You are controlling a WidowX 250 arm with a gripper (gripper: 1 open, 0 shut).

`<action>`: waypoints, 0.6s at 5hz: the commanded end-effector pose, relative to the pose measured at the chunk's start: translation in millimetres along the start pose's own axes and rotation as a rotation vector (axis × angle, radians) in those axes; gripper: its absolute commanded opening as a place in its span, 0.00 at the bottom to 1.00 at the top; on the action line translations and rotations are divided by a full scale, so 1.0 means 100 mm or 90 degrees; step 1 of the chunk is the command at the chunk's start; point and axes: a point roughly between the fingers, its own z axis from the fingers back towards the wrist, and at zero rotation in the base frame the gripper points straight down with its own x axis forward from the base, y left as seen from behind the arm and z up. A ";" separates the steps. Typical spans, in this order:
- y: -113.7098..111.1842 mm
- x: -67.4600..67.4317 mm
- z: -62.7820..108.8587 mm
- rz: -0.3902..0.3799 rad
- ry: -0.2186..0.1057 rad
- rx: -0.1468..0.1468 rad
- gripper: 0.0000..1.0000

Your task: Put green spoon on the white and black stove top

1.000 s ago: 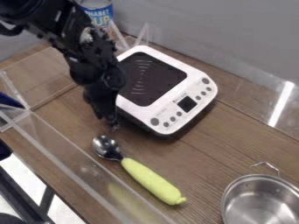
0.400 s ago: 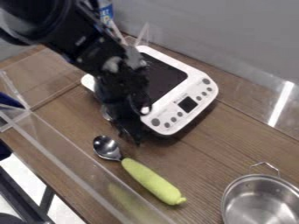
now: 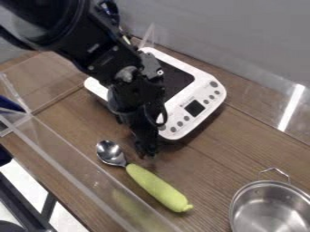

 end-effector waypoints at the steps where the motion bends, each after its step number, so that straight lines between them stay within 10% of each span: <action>1: 0.04 0.16 0.03 -0.017 -0.032 -0.006 1.00; 3: 0.04 0.16 -0.02 -0.031 -0.035 -0.018 1.00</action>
